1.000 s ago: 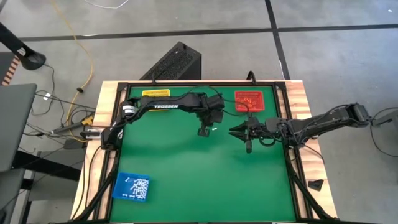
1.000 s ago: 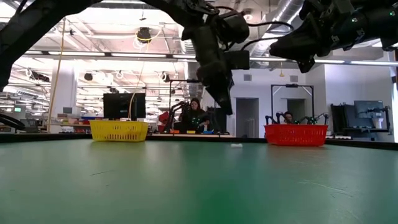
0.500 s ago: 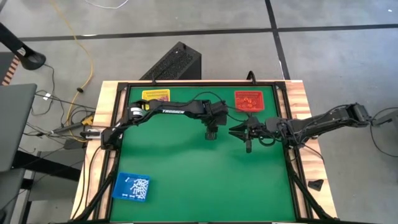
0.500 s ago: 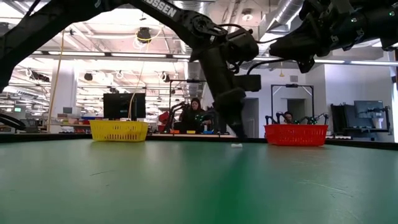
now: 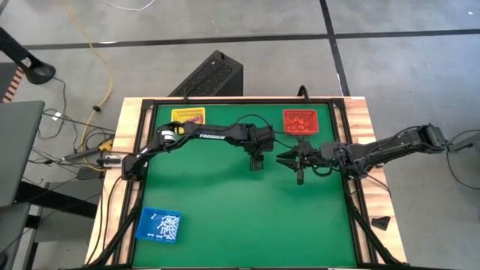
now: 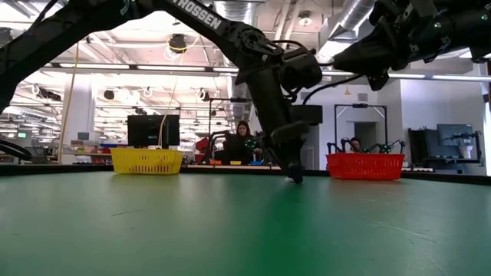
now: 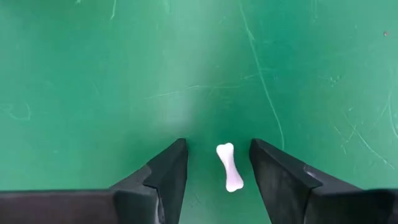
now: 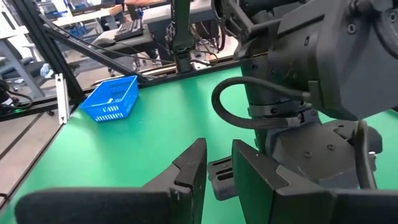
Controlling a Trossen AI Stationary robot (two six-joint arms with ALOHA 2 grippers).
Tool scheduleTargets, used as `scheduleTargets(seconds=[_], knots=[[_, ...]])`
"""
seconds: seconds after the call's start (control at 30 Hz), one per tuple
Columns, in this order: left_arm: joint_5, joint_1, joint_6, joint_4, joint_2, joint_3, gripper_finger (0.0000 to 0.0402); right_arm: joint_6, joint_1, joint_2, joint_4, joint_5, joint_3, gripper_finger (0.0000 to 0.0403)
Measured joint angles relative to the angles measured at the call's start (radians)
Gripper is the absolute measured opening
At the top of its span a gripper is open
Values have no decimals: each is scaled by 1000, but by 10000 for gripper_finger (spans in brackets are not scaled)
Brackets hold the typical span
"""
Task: Sort Halloween decoration
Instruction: Put the white bone toy into the blue bin
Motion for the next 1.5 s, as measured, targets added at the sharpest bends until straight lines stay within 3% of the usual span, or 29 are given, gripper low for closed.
scheduleTargets(seconds=[0.13,0.37,0.6,0.77,1.13,1.5], knots=[[-1,-1,0,-11,1,0,133,-1,0,0,0,0,0,109],[-2,-1,-3,-42,0,3,14,-2,0,0,1,0,0,109],[35,-2,-17,-59,-8,3,9,-2,0,0,1,0,0,109],[44,-19,-20,-164,-65,-2,3,-3,0,0,-4,0,0,109],[-21,-77,2,-432,-243,1,3,-6,-1,0,-9,0,0,109],[-161,-253,-156,-616,-495,-5,3,-2,-1,0,-11,0,0,109]])
